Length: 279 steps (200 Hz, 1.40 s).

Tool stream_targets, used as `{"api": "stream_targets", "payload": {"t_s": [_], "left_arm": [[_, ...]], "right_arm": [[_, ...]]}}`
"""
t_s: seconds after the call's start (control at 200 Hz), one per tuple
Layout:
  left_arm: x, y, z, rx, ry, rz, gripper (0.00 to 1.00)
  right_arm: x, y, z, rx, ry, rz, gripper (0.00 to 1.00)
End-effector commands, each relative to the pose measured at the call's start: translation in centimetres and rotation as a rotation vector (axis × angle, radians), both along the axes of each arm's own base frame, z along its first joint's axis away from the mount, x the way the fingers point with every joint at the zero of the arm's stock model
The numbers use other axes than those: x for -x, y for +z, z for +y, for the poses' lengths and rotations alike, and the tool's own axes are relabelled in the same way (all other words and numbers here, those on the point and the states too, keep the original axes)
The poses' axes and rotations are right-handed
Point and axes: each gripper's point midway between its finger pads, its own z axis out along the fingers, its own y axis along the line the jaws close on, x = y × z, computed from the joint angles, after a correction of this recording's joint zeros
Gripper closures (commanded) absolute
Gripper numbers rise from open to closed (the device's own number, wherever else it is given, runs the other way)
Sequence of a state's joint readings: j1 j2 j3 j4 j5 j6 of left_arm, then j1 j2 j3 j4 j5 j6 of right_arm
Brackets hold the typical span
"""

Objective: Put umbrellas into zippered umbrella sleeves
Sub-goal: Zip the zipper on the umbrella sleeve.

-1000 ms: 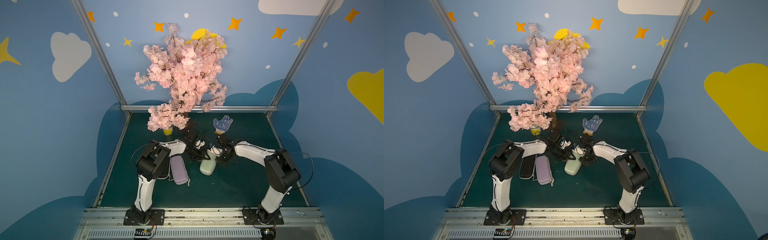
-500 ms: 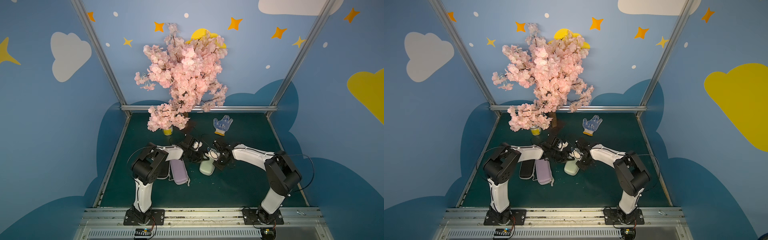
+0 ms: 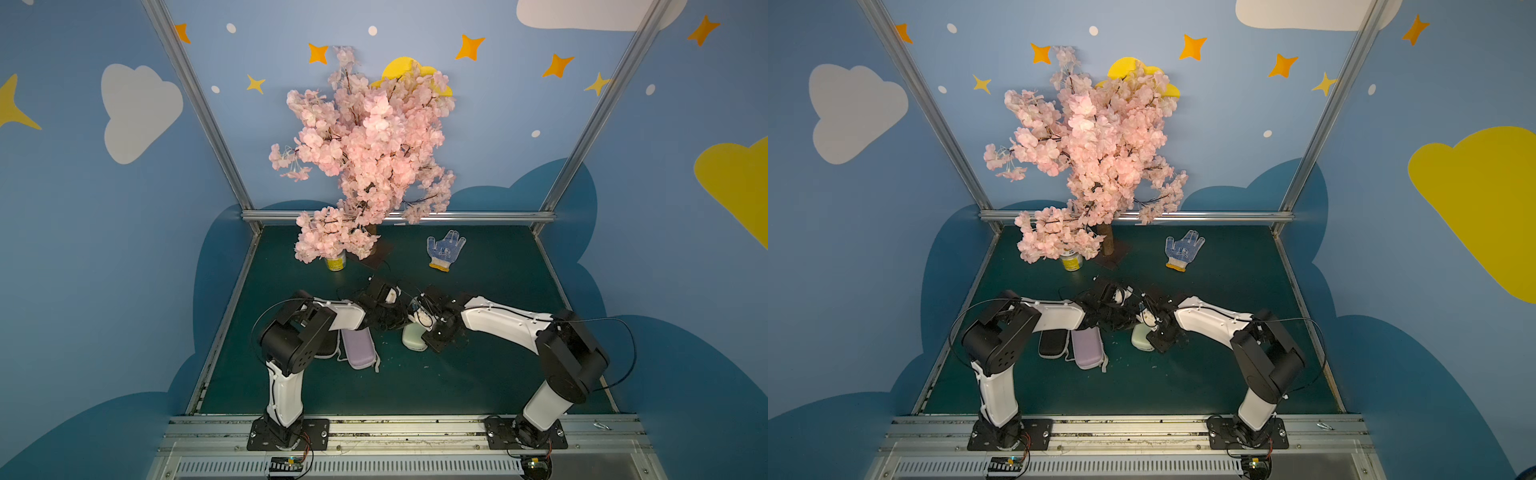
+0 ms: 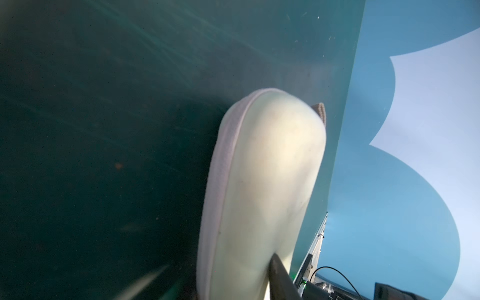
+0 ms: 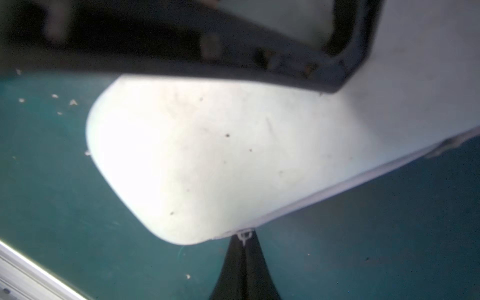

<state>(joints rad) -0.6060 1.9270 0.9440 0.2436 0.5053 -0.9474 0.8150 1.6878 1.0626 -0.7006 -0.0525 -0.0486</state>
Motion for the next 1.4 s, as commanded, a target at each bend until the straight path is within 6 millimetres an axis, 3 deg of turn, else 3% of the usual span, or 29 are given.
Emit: {"api": "stream_targets", "payload": {"t_s": [0.0, 0.23, 0.471, 0.731, 0.851, 1.111, 1.296, 1.392], "left_arm": [[2.9, -8.9, 5.6, -0.322, 0.212, 0.212, 0.66], [3.0, -9.4, 5.7, -0.342, 0.288, 0.195, 0.67], [3.0, -9.4, 6.2, -0.379, 0.339, 0.160, 0.67], [4.2, -9.6, 5.0, -0.313, 0.450, 0.169, 0.67], [4.6, -8.6, 4.1, -0.257, 0.478, 0.160, 0.66], [6.2, -5.8, 4.1, -0.221, 0.462, 0.138, 0.56], [7.6, -3.2, 4.6, -0.223, 0.400, 0.097, 0.49], [7.5, -0.5, 5.6, -0.263, 0.356, 0.027, 0.46]], "right_arm": [[5.1, 1.3, 3.5, -0.116, 0.109, 0.146, 1.00], [7.3, 0.5, 2.4, -0.140, 0.023, 0.176, 1.00], [8.2, 1.2, 3.1, -0.246, -0.014, 0.204, 1.00], [5.7, 3.7, 6.1, -0.498, -0.252, 0.207, 1.00], [4.1, 3.3, 4.7, -0.536, -0.392, 0.199, 1.00], [1.3, 2.7, -1.3, -0.388, -0.486, 0.111, 1.00], [-1.1, 2.2, -2.7, -0.333, -0.513, 0.077, 1.00], [-2.2, 2.2, -3.5, -0.284, -0.501, 0.031, 1.00]]}}
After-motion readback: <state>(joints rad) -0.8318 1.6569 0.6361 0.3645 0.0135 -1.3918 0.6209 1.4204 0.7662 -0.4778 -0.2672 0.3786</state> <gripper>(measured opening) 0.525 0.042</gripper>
